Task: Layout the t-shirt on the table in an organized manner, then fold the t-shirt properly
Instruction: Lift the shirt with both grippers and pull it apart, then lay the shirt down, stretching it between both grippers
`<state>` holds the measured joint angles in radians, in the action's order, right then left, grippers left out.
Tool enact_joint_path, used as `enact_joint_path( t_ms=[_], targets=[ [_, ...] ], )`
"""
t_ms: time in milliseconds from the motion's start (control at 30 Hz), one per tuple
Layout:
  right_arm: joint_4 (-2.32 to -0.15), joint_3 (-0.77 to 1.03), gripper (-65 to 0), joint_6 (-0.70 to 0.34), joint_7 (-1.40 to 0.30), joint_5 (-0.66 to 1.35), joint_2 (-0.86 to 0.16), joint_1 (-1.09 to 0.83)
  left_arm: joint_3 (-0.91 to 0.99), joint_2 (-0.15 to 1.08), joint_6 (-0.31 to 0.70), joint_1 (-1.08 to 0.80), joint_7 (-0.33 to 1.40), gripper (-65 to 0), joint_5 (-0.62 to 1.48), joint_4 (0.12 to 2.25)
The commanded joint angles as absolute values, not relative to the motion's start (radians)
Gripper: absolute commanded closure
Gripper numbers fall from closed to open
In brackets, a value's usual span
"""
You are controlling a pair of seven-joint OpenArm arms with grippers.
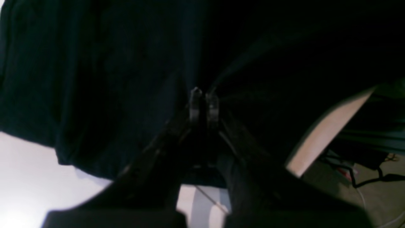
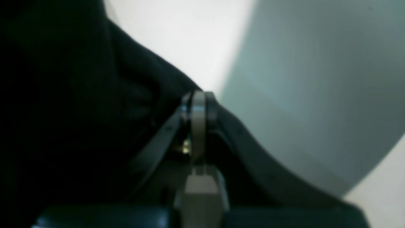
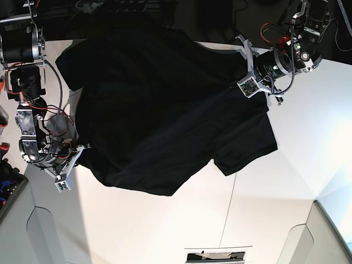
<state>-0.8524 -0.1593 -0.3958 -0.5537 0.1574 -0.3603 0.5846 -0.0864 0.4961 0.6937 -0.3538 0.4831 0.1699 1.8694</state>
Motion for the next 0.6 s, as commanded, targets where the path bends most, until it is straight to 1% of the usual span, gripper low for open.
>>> enact_joint_path(
  t_ms=[0,267,400,567],
  targets=[
    [-0.858,-0.156,0.0,-0.389,-0.574,0.15,-0.37,0.606,-0.079,0.508,0.693,-0.337,0.467,0.0,0.179,1.882],
    [-0.858,-0.156,0.0,-0.389,-0.585,0.201,-0.368,0.606,-0.079,0.508,0.691,-0.275,0.467,0.0,0.18,1.85],
    [-0.858,-0.156,0.0,-0.389,-0.596,0.198,-0.369,0.606,-0.079,0.507,0.675,-0.221,0.466,0.0,0.182,1.745],
    [-0.858,-0.156,0.0,-0.389,-0.613,0.199,-0.369,0.605,-0.079,0.508,0.673,-0.106,0.463,0.0,0.182,1.59]
  ],
)
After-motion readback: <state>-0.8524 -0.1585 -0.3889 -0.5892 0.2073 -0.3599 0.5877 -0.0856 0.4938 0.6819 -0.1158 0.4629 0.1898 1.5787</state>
